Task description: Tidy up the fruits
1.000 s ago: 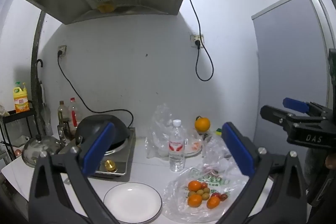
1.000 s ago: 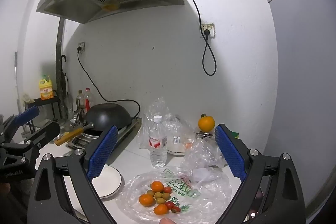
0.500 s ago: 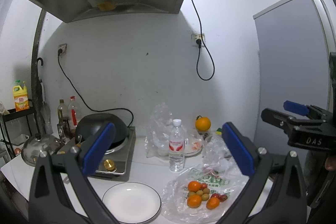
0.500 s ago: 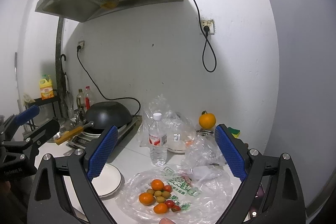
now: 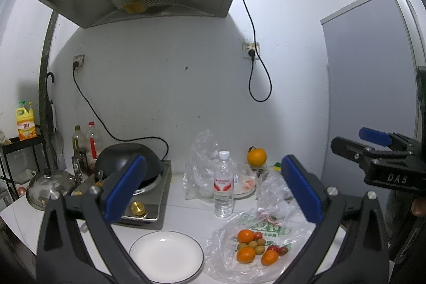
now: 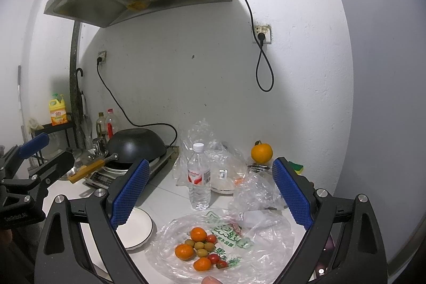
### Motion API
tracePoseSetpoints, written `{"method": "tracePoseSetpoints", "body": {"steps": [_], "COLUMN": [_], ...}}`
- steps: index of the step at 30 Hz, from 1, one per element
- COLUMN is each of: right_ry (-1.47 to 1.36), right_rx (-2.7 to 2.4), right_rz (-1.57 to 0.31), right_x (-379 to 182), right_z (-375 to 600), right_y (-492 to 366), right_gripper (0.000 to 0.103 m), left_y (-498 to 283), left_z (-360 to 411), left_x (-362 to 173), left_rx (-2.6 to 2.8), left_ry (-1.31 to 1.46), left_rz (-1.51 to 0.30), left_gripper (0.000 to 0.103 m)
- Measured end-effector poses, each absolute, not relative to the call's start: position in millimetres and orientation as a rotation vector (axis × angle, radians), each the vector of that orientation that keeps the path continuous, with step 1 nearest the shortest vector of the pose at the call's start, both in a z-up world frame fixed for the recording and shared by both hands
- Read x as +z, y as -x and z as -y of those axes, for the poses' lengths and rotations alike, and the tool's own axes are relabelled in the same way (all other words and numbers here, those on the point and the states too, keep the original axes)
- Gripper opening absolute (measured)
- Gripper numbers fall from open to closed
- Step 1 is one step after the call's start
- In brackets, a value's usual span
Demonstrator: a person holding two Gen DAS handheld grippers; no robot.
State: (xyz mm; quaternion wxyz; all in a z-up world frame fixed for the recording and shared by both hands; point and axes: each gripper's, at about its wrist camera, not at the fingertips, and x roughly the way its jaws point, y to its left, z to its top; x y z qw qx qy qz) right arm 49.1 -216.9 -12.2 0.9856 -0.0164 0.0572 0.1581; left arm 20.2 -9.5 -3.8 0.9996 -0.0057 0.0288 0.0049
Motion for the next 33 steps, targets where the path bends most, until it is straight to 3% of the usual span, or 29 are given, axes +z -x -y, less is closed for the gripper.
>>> {"method": "tracePoseSetpoints", "body": {"steps": [33], "right_ry": [0.043], "right_rx": [0.313], "right_rz": [-0.126], "right_x": [-17.5], "right_z": [220.2], "right_y": [-54.2], "right_gripper": [0.095], "left_y": [-25.6], "left_z": [11.1], "left_x": [-8.0], "left_rx": [-0.006], "left_ry": [0.006], "left_rz": [-0.06], "left_gripper": [0.102]}}
